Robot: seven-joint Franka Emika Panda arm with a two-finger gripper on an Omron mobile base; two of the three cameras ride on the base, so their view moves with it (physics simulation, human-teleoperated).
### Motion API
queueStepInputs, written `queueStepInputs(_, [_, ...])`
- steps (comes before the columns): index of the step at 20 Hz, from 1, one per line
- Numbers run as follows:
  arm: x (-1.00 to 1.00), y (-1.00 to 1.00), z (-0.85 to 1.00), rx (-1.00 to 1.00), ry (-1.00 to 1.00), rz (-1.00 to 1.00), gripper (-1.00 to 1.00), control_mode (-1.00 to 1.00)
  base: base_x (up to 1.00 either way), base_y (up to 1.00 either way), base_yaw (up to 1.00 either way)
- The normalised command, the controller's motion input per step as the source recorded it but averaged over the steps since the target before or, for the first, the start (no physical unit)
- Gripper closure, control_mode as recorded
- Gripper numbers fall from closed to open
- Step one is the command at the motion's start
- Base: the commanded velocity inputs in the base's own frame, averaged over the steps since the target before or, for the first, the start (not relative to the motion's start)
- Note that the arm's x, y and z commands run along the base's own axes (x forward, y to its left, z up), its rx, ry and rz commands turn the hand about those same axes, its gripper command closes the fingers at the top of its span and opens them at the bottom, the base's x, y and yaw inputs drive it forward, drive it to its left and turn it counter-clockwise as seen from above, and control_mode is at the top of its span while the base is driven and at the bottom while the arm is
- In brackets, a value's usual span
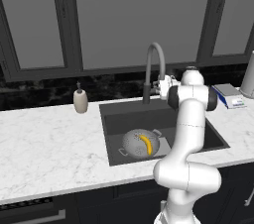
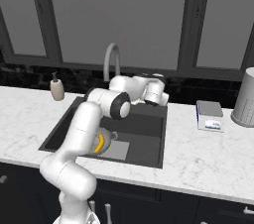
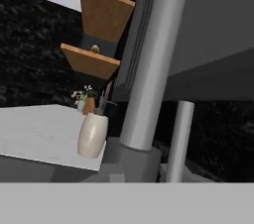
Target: Put the colander in the sink, put the banana in the colander, and turn on the sink faucet and pour water over the colander.
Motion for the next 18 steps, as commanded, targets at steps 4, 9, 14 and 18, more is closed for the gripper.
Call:
queueStepInputs(4, [0.12, 0.00, 0.29, 0.11, 0.18, -0.26, 1.00, -1.00, 0.00, 0.00, 0.00])
queueStepInputs(9, [0.16, -0.12, 0.22, 0.03, 0.08, -0.21, 1.00, -1.00, 0.00, 0.00, 0.00])
queueStepInputs(14, [0.10, -0.35, 0.11, 0.00, 0.00, -0.11, 1.00, -1.00, 0.00, 0.00, 0.00])
queueStepInputs(18, [0.01, -0.44, 0.02, 0.00, 0.00, -0.07, 1.00, -1.00, 0.00, 0.00, 0.00])
